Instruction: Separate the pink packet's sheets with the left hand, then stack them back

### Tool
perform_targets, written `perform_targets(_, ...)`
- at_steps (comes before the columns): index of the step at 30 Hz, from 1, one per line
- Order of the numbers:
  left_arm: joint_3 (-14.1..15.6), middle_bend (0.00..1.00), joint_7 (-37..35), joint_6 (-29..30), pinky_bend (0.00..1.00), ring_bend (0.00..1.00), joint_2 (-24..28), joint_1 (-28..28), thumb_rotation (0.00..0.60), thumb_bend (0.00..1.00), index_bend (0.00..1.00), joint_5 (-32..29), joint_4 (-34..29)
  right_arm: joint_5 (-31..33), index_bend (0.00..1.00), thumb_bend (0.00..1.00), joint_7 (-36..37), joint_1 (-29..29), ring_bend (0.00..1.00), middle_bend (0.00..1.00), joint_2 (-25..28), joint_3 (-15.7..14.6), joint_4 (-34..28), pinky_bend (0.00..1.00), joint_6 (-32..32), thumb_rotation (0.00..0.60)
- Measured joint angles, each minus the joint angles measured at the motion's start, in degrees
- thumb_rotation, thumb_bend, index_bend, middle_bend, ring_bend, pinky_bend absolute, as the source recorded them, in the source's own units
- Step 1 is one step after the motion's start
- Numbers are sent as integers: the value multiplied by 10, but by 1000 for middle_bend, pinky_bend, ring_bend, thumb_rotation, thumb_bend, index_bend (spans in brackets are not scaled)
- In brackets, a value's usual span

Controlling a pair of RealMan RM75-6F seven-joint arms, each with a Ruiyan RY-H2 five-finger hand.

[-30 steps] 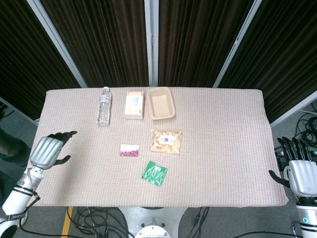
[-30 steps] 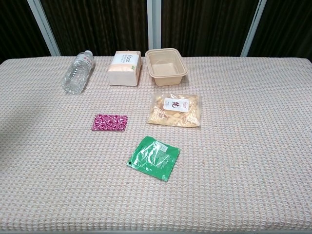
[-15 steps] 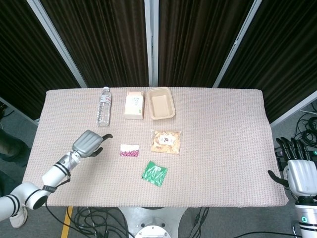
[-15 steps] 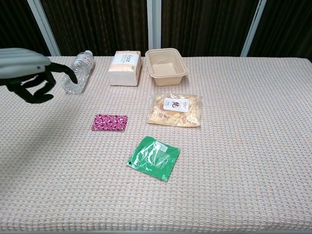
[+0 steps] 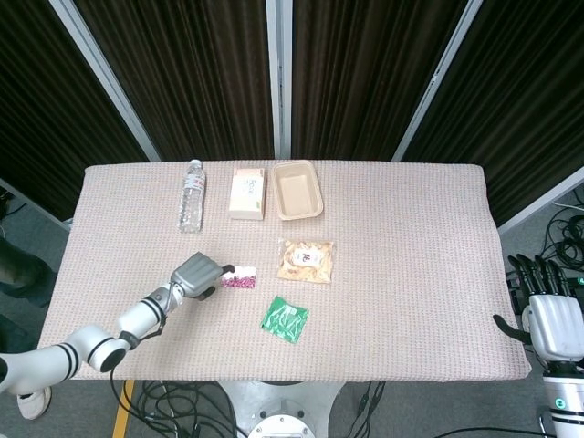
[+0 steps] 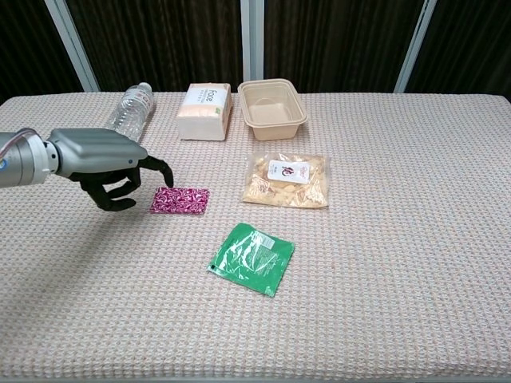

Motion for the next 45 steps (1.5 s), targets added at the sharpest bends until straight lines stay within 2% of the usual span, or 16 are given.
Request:
perform_targets(11, -4, 869, 43, -15, 927, 843, -39, -18, 600, 492, 274, -68, 40, 6, 97, 53, 4, 2, 5, 92, -2, 1, 6, 0, -7, 600)
perform_targets(19, 5, 869, 65, -21, 927, 843, -48, -26, 600, 492, 274, -88, 45, 11, 98, 53, 6, 2, 5, 92, -1, 1, 9, 0, -10, 600)
perform_targets(28, 22, 869, 101, -13, 927, 843, -31, -25, 600, 493, 274, -101, 2, 13, 98, 51, 11, 2, 7, 93, -4, 0, 13, 0, -12, 600)
perform_targets(45, 68, 868, 167, -13, 926, 843, 26, -36, 600, 493, 274, -127, -132, 12, 98, 52, 16, -5, 6, 92, -3, -2, 14, 0, -4, 600)
